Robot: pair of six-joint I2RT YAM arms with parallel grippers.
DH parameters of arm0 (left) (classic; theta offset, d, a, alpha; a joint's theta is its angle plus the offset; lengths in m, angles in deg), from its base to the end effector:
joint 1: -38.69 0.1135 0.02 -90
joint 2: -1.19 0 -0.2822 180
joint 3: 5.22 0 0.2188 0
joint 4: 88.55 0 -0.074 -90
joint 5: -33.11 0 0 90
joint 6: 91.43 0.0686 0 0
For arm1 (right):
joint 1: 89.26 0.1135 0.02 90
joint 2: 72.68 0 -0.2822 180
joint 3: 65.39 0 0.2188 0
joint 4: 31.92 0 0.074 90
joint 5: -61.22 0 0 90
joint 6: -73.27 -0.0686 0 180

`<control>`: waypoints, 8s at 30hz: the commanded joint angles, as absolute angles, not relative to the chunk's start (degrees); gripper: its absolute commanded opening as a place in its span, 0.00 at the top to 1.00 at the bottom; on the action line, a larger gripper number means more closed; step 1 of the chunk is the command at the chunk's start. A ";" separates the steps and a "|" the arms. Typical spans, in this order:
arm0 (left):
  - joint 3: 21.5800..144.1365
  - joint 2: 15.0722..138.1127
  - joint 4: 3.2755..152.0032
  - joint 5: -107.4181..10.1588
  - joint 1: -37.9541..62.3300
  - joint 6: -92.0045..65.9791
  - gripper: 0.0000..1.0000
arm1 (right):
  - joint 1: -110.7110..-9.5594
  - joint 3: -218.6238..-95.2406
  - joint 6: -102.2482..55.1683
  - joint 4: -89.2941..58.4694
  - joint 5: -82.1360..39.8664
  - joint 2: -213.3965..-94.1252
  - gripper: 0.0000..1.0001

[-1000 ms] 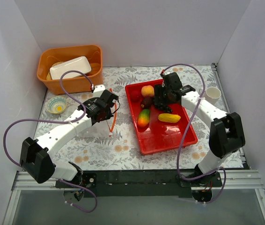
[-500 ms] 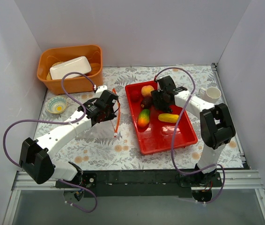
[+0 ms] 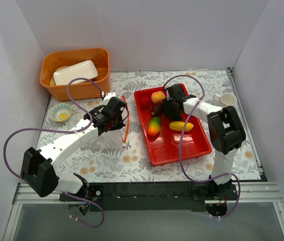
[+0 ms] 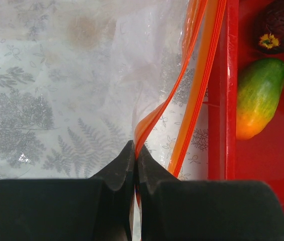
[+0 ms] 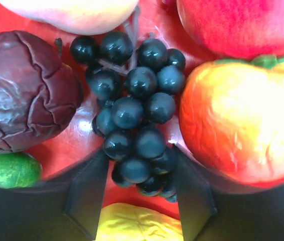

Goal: Place the food in the zip-top bag and seal the zipper
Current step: Pick up the fake fruit from the bin, then place the fake fruit in the zipper food storage bag.

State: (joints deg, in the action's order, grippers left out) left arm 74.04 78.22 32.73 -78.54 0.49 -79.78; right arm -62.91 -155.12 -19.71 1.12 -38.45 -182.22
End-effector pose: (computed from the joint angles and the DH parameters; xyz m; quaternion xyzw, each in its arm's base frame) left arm 0.2132 -0.1355 0.2822 -0.3737 0.8648 -0.1463 0.3019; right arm 0.3687 0.1698 0.1924 -0.1650 0.9304 0.0031 0.3273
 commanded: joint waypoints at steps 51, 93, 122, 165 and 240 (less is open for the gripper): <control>75.73 77.91 34.05 -76.40 1.51 -78.07 1.00 | -52.09 -147.30 -52.41 -19.87 1.63 -156.87 0.84; 71.34 71.85 36.42 -68.40 1.51 -78.87 1.00 | -48.74 -161.72 -69.27 -15.39 7.15 -178.58 0.83; 72.92 72.11 37.31 -71.30 1.51 -80.53 1.00 | -46.99 -171.83 -48.63 5.61 -0.73 -178.69 0.39; 75.03 67.72 32.29 -79.83 2.74 -82.03 1.00 | -44.70 -152.23 -66.21 -5.29 -7.85 -174.29 0.41; 74.32 63.41 30.01 -83.35 8.01 -81.50 1.00 | -40.66 -160.56 -64.81 -5.66 -17.07 -175.87 0.99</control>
State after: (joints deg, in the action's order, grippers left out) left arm 74.37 64.82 28.82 -83.61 7.73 -82.27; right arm -41.12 -156.74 -68.97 -6.99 -13.84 -180.90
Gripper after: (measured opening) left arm 0.010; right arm 0.024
